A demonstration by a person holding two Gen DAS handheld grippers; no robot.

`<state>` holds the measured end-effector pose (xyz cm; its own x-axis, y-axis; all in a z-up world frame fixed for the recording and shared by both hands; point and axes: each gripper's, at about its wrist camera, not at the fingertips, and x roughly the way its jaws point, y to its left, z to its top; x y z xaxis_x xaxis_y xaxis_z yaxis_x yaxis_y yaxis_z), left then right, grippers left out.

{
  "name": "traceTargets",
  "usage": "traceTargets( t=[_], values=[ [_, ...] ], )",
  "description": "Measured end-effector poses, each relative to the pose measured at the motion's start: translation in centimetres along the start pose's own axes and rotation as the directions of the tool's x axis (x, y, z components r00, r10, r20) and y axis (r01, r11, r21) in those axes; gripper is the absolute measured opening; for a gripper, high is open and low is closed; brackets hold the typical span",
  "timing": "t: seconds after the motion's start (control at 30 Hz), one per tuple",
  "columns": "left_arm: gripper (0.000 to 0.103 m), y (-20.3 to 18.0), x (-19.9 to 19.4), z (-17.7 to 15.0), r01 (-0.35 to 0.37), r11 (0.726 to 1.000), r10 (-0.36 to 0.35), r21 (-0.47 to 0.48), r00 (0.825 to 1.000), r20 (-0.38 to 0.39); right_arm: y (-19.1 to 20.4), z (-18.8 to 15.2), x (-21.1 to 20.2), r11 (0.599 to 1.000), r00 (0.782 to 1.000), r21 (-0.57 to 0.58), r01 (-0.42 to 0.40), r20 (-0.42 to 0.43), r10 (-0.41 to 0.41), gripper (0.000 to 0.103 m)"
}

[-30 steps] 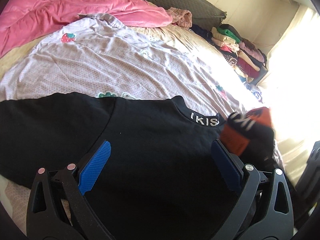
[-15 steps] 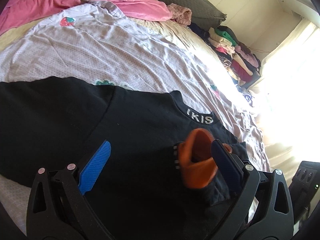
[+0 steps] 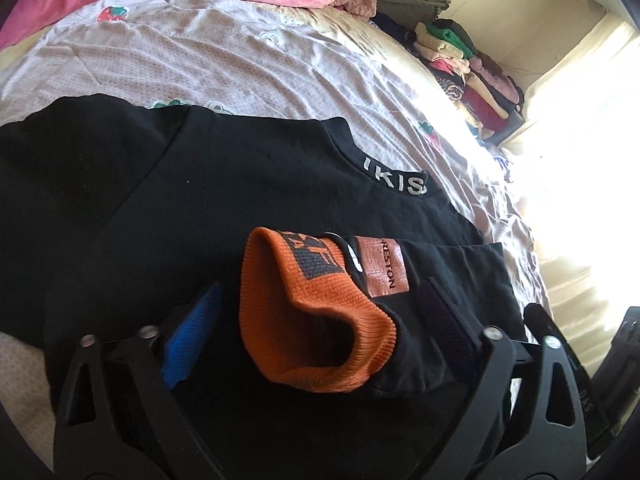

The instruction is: Fold small clothes

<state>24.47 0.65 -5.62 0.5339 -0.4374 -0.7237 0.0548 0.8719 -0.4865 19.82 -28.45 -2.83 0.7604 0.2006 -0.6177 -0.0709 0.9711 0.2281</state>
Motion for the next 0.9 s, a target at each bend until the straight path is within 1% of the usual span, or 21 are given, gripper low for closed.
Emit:
traceTargets(
  t=[0.03,0.07,0.1,0.13,0.17,0.27,0.37,0.43,0.5,0.57,0.67,0.73,0.77,0.83,0.9],
  values=[
    [0.063,-0.2,0.2,-0.1,0.005,1.000,-0.005,0.006,1.000,0.000,-0.4,-0.1,-0.1,1.000,1.000,0.007,0.009,0.002,-0.009,0.058],
    [0.056,-0.5,0.4,-0.3,0.002,1.000,-0.002,0.019,1.000,-0.002,-0.7,-0.1,-0.1,1.000,1.000,0.009,0.020,0.003,-0.020,0.058],
    [0.043,-0.7,0.6,-0.3,0.006,0.999,-0.006,0.031,1.000,-0.004,-1.0,-0.1,-0.1,1.000,1.000,0.010,0.024,0.002,-0.024,0.058],
    [0.025,-0.8,0.6,-0.4,0.013,0.999,-0.013,0.037,1.000,-0.002,-1.3,-0.2,0.0,0.999,1.000,0.015,0.029,-0.002,-0.029,0.058],
    [0.012,-0.8,0.6,-0.3,0.026,0.999,-0.026,0.041,1.000,0.008,-1.5,-0.2,0.0,0.999,0.999,0.017,0.034,-0.007,-0.034,0.058],
    [0.011,-1.3,-0.2,0.1,0.054,0.996,-0.057,0.075,0.998,0.042,-1.9,-0.4,0.2,0.999,0.999,0.018,0.044,-0.015,-0.044,0.058],
    [0.011,-2.1,-2.1,0.8,0.061,0.991,-0.075,0.122,0.991,0.109,-2.4,-0.5,0.1,0.998,0.999,0.030,0.046,-0.017,-0.045,0.058],
    [0.011,-2.5,-3.8,1.5,0.030,0.986,-0.058,0.164,0.983,0.173,-2.6,-0.5,0.0,0.998,0.998,0.031,0.054,-0.016,-0.053,0.058],
    [0.011,-2.3,-5.0,2.1,0.002,0.983,-0.041,0.181,0.977,0.211,-2.7,-0.5,0.0,0.998,0.998,0.033,0.058,-0.016,-0.057,0.058],
    [0.011,-1.7,-5.0,2.5,0.009,0.985,-0.042,0.172,0.981,0.190,-2.8,-0.5,0.2,0.997,0.998,0.036,0.063,-0.020,-0.062,0.058],
    [0.012,-0.4,-3.6,2.6,-0.024,0.989,0.005,0.146,0.992,0.127,-2.8,-0.6,0.5,0.997,0.997,0.037,0.068,-0.028,-0.067,0.058],
    [0.013,0.4,-2.7,2.5,-0.037,0.991,0.026,0.131,0.996,0.086,-2.6,-0.7,0.6,0.997,0.997,0.031,0.070,-0.029,-0.070,0.058],
    [0.013,0.7,-2.5,2.5,-0.060,0.990,0.051,0.127,0.996,0.077,-2.4,-0.7,0.7,0.997,0.997,0.027,0.070,-0.029,-0.069,0.058],
    [0.013,1.4,-2.8,2.3,-0.081,0.990,0.071,0.119,0.994,0.087,-2.1,-0.8,0.8,0.998,0.997,0.022,0.066,-0.030,-0.065,0.058],
    [0.013,2.1,-3.8,2.6,-0.084,0.991,0.072,0.100,0.990,0.117,-1.8,-0.8,0.9,0.998,0.998,0.013,0.063,-0.029,-0.063,0.058]
  ],
)
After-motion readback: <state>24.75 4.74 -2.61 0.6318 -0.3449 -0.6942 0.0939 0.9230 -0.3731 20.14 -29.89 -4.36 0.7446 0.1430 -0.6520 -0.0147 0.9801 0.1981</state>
